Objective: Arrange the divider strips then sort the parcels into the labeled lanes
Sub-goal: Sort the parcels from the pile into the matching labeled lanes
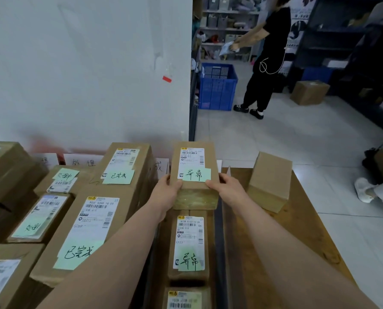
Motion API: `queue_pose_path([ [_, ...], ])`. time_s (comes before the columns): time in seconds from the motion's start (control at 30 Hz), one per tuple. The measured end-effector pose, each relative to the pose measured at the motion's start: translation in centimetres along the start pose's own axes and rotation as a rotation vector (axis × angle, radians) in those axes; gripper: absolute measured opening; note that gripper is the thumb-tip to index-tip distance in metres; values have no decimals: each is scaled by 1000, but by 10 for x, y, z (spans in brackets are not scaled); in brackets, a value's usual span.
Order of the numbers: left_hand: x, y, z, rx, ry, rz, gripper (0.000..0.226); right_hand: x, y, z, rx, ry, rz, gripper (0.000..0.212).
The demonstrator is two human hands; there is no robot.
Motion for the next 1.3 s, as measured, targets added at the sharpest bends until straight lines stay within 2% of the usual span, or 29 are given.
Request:
queue_pose_path([
  [0.2, 1, -3, -9, -38, -34, -68, 53, 2, 5, 4, 32, 25, -25, 49],
  [0.37, 9, -4, -19, -137, -131, -91, 53, 5, 13, 8, 114, 30, -44, 64],
  [0.63, 15, -2, -20, -195, -113, -146, 59, 12, 18, 9, 123, 21, -68, 74],
  [0.73, 17, -3, -25, -241, -149, -168, 52, 15, 24, 11, 149, 39, -87, 77],
  [0.8, 20, -5, -32, -263, -210, -150, 43, 19, 30, 12, 186, 70, -114, 73],
  [0.9, 26, -13, -47, -341, -349, -130, 38, 25, 46, 14, 247, 153, -163, 55],
  [1.03, 38, -38, -64, -459, -436, -153, 51, 32, 81, 10, 328, 138, -216, 63],
  [1.1, 46, -60, -70, -489, -487, -159, 48, 35, 103, 5, 357, 125, -231, 62],
  [1.3, 64, -143, -79, -549, -529, -61, 54, 31, 183, -23, 409, 68, -284, 59],
])
Point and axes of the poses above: each hand's wrist, its own x-axis away from the middle knuckle, its own y-axis out of the back of the hand, z = x × y, the point moved 1 cm from there along -x, towards the middle knuckle, and after that the axes turned 7 degrees about -z, right-handed, at the moved point
